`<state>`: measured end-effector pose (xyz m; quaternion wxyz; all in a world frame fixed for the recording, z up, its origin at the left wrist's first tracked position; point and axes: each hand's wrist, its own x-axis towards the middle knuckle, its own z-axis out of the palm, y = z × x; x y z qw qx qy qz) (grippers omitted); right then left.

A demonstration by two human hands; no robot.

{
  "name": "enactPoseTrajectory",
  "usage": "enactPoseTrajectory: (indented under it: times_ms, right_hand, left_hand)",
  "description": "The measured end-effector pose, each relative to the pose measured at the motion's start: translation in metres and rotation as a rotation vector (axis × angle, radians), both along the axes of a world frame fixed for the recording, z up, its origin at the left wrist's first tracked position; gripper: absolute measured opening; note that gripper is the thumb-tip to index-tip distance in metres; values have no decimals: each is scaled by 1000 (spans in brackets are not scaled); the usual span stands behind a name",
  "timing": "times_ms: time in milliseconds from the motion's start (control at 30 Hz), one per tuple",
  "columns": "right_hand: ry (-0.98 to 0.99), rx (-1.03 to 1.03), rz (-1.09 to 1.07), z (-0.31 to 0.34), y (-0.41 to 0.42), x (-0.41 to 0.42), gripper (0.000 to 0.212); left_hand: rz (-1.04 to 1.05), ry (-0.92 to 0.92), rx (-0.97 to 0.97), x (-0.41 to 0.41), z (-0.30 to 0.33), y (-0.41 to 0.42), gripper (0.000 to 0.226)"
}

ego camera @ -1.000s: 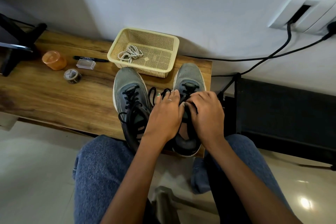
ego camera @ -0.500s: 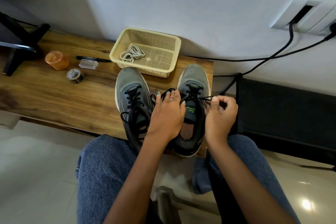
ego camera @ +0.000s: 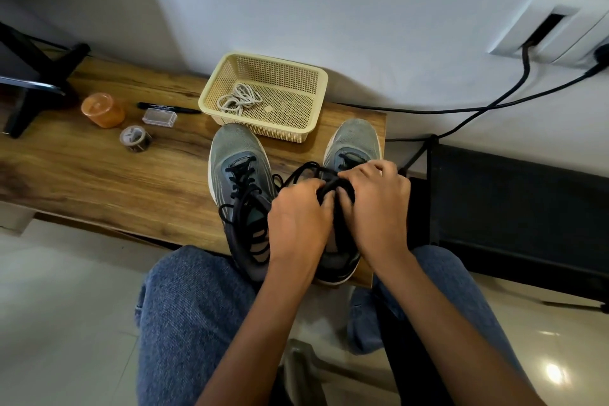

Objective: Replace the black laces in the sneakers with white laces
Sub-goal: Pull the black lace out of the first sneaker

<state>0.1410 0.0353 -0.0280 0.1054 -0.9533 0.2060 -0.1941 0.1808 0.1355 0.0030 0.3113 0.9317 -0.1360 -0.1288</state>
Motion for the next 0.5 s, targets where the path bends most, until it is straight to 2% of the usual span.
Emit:
enactPoseTrajectory:
  times_ms: [100,233,367,500]
  right_hand:
    - [-29,-41,5,-4,-3,1,7]
    - [-109,13,14,-4,-3,0,11]
    - [-285,192,-66,0,-3,-5,5]
    - [-505,452,-273,12,-15,-12,6]
  left_hand:
    - [11,-4,-5,1,-1,0,21]
    - [52,0,-10,1,-2,-2,21]
    - [73,-5,11,1,-2,-5,23]
    - [89,-7,-2,2,-3,-6,22]
